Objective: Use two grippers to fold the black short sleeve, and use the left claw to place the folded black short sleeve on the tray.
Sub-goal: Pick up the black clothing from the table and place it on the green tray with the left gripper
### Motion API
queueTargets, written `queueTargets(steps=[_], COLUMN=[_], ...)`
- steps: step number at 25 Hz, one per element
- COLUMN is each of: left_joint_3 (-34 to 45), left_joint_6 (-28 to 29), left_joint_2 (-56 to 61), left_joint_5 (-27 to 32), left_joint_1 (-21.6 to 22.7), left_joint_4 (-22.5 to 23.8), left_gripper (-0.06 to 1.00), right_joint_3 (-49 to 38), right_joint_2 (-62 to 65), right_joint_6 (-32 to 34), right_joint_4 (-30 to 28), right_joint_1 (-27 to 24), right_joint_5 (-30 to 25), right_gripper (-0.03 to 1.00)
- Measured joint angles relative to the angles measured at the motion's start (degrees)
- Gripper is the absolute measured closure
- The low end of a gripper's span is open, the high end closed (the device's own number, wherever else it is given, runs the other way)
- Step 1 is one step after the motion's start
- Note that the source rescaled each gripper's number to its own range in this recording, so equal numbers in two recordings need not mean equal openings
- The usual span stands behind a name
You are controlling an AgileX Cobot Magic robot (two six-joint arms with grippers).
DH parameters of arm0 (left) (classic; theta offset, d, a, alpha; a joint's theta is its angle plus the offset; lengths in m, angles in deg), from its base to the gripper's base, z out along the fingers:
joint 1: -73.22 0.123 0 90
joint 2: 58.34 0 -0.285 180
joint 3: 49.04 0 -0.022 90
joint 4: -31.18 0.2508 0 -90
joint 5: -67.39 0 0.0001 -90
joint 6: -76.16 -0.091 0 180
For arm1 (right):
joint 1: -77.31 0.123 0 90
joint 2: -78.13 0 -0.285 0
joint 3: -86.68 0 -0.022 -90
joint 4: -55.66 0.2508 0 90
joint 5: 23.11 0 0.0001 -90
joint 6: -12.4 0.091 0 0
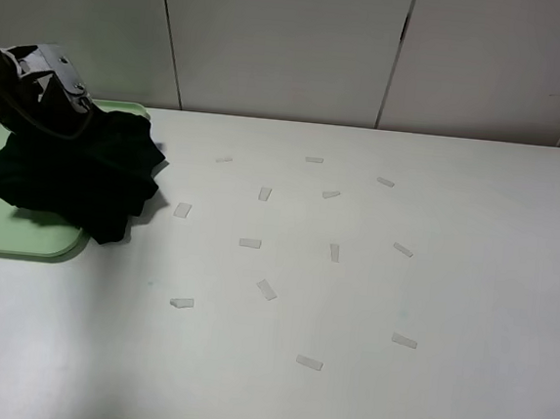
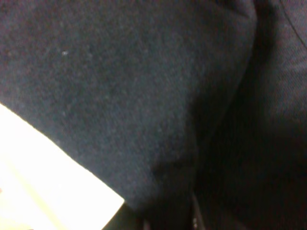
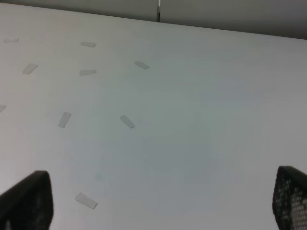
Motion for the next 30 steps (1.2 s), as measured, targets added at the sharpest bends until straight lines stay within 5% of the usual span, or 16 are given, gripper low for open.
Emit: queueTargets(steps=[8,30], left_joint_3=[0.0,0.0], left_joint_6=[0.0,-0.1], left_joint_2=[0.0,-2.4], left_joint_5=[-1.6,-3.1], left_joint_1=[3.6,5.5], left_joint_4=[8.1,10.1], left_gripper=[0.88,0.88], right_joint_3=[0.0,0.0], right_joint_2=[0.0,0.0], right_joint_6=[0.0,0.0], right_joint_4=[0.0,0.0], right_joint_1=[0.0,0.0], right_joint_5=[0.0,0.0], right_gripper=[-0.03,-0.03])
